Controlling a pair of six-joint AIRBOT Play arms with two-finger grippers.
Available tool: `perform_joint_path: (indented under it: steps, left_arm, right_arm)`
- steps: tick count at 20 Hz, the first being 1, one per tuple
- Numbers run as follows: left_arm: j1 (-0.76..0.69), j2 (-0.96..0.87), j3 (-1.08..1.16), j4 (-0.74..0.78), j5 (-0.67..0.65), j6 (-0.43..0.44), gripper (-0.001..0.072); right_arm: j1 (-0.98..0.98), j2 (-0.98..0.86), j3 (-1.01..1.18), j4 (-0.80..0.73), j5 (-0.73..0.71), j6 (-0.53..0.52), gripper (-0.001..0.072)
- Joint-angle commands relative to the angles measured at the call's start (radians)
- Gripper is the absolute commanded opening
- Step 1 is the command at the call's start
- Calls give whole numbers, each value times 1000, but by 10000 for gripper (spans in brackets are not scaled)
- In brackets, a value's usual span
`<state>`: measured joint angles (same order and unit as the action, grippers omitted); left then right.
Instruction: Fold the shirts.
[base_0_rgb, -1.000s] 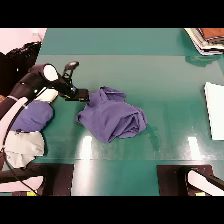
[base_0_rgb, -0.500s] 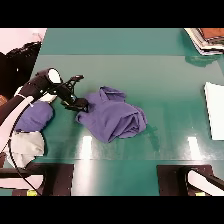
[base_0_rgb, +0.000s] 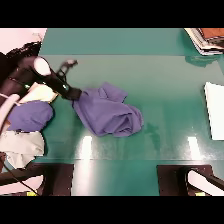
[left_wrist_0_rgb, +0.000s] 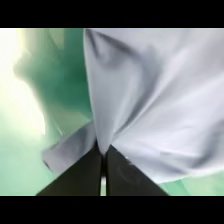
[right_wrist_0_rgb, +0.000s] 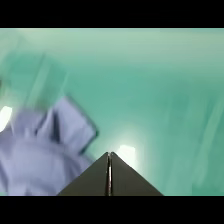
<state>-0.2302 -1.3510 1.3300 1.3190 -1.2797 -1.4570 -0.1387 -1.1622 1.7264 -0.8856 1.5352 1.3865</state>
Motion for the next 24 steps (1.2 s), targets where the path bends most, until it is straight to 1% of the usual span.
perform_joint_path:
  steps: [1, 2, 3, 4, 5, 7, 8, 10, 12, 15, 16, 19, 20, 21, 22, 23, 24]
  left_arm:
    - [0, 103, 150, 88, 16, -9, 25]
    - [0, 118, 171, 88, 15, -9, 25]
    - [0, 129, 182, 88, 11, -10, 25]
    - [0, 134, 182, 87, 8, -10, 25]
    - [0, 133, 181, 86, -4, -10, 25]
    - [0, 133, 170, 86, -16, -10, 25]
    - [0, 132, 166, 85, -16, -10, 25]
    - [0, 131, 160, 85, -23, -10, 24]
    - [0, 131, 161, 85, -22, -10, 25]
    - [0, 131, 161, 85, -23, -10, 24]
    - [0, 131, 161, 85, -23, -10, 25]
    - [0, 131, 161, 85, -23, -10, 25]
    - [0, 131, 161, 85, -23, -10, 25]
    - [0, 131, 161, 85, -23, -10, 25]
    - [0, 131, 161, 85, -22, -10, 25]
    - [0, 131, 161, 85, -23, -10, 25]
    - [0, 132, 161, 85, -23, -10, 25]
  right_arm:
    - [36, 0, -202, 0, 15, 0, 21]
    - [72, 0, -297, -1, -19, 0, 26]
    - [117, 0, -393, 0, -63, 0, 98]
    - [174, -1, -501, 0, -119, 0, 351]
    - [229, -5, -601, 2, -185, 0, 472]
    - [364, -51, -766, 5, -309, 0, 469]
    - [428, -88, -813, 13, -351, -1, 469]
    - [539, -173, -862, 104, -429, -60, 469]
    - [620, -252, -859, 185, -490, -89, 469]
    - [698, -351, -790, 182, -515, -90, 462]
    - [712, -376, -764, 179, -526, -90, 437]
    - [713, -424, -706, 177, -550, -89, 426]
    - [705, -433, -695, 177, -550, -89, 403]
    - [698, -439, -687, 177, -549, -89, 401]
    - [695, -443, -681, 177, -548, -89, 317]
    - [689, -442, -679, 177, -549, -90, 72]
    - [687, -438, -679, 175, -550, -90, 20]
